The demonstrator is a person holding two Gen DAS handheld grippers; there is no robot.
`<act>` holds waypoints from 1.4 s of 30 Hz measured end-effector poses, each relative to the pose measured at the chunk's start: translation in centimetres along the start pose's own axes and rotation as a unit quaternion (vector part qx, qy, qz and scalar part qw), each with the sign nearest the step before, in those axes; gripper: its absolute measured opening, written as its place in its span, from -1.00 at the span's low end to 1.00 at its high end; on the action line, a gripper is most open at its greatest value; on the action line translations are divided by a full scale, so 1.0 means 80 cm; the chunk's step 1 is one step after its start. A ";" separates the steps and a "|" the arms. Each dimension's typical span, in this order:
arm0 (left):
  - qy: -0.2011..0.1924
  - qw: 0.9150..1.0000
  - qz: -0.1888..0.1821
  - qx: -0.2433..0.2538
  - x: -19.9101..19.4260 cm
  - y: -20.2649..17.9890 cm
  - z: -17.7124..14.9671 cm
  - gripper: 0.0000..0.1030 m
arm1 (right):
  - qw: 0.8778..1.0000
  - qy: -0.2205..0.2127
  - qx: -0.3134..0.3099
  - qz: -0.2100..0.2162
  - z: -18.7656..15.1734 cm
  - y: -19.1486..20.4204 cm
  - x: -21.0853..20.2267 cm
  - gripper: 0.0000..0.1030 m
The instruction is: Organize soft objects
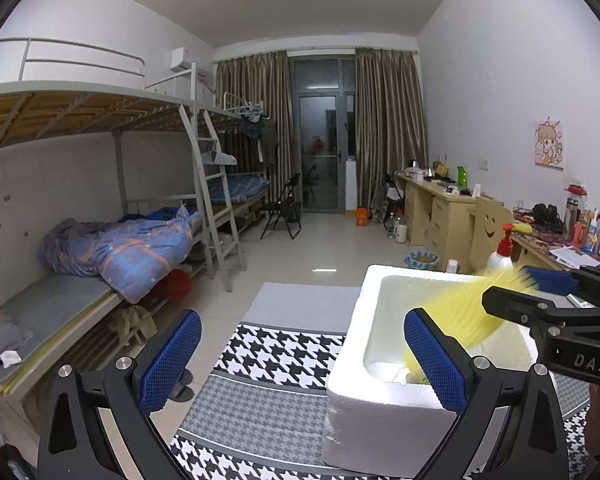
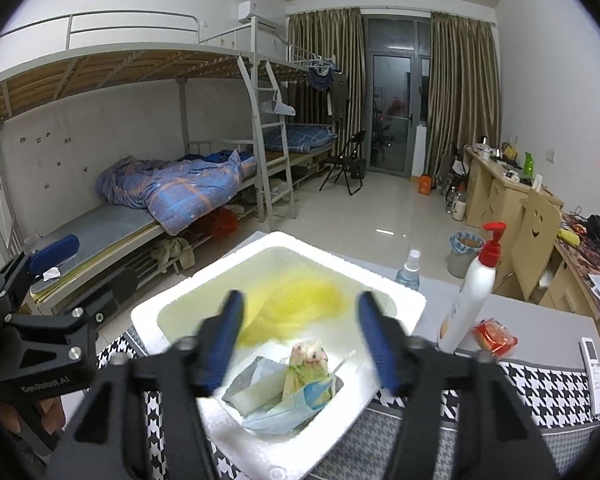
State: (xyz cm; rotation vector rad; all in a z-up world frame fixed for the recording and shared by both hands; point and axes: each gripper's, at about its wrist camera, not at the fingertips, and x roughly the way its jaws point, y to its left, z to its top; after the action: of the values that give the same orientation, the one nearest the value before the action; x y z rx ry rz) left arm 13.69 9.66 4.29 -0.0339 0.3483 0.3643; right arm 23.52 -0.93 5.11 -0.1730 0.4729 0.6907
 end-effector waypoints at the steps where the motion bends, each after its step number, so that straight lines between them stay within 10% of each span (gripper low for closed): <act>1: 0.000 1.000 0.000 0.000 0.000 0.000 0.000 0.98 | 1.000 -0.001 0.000 0.000 -0.001 0.000 0.000 0.36; 42: -0.049 0.997 -0.054 0.003 -0.098 -0.044 0.000 0.98 | 0.993 -0.110 0.005 -0.033 -0.045 -0.016 -0.135 0.92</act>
State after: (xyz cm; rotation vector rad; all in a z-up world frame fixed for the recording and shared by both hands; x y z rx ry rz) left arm 8.10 3.68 6.87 -0.0287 0.2493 0.2563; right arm 15.81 -9.17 7.04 -0.1002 0.2584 0.6344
